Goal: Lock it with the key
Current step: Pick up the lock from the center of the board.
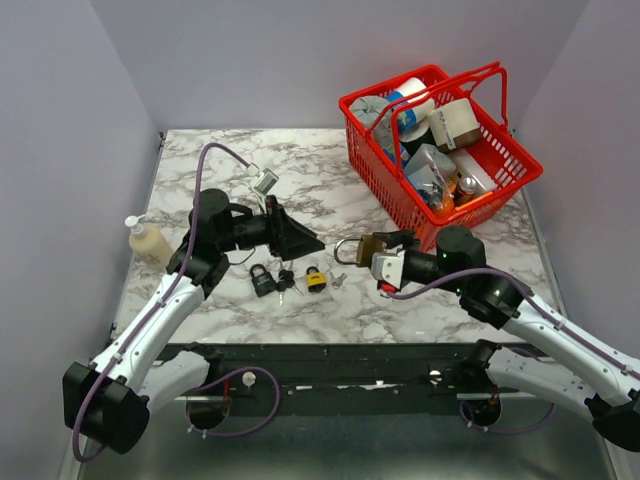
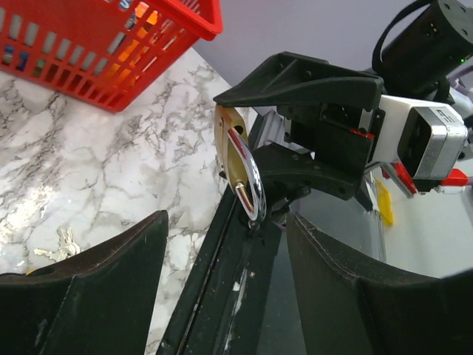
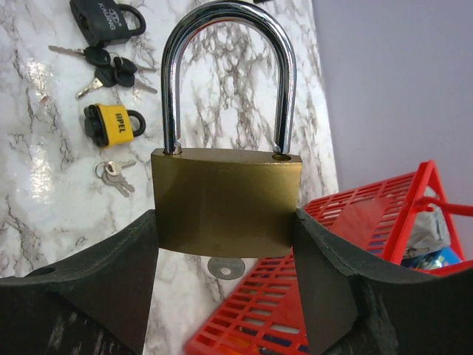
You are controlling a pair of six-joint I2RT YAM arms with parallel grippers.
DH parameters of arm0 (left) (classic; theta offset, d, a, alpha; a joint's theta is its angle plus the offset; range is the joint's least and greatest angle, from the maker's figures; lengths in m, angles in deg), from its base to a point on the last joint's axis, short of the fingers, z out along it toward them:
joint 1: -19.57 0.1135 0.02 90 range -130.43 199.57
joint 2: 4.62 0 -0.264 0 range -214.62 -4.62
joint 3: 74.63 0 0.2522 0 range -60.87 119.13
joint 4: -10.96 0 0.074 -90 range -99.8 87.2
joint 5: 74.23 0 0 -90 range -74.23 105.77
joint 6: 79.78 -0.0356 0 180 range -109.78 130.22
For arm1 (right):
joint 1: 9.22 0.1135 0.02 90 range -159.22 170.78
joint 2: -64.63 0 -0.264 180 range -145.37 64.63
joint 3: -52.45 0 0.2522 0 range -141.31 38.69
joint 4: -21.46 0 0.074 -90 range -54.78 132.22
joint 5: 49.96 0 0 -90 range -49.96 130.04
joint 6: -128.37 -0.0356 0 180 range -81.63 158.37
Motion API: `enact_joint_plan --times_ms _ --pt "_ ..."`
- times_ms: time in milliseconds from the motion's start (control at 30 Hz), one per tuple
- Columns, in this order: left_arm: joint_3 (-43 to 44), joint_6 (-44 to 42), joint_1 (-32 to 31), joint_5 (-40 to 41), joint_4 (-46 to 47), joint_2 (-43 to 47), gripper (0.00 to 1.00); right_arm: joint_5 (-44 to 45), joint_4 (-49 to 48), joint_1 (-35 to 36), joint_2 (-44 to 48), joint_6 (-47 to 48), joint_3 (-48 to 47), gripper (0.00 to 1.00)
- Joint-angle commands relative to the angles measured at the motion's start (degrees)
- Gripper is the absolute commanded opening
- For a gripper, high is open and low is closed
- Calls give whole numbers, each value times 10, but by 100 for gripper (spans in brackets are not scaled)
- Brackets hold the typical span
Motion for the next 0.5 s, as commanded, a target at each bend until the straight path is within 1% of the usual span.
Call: enact_joint_plan --times_ms 0,133,467 --pt "21 -18 -30 3 -3 3 71 -43 -94 7 20 63 -1 1" --pt "34 -25 -40 46 -32 -16 69 -38 -93 10 16 73 -3 1" --pt "46 -21 -81 52 -18 -32 65 -14 -50 13 -9 58 -41 1"
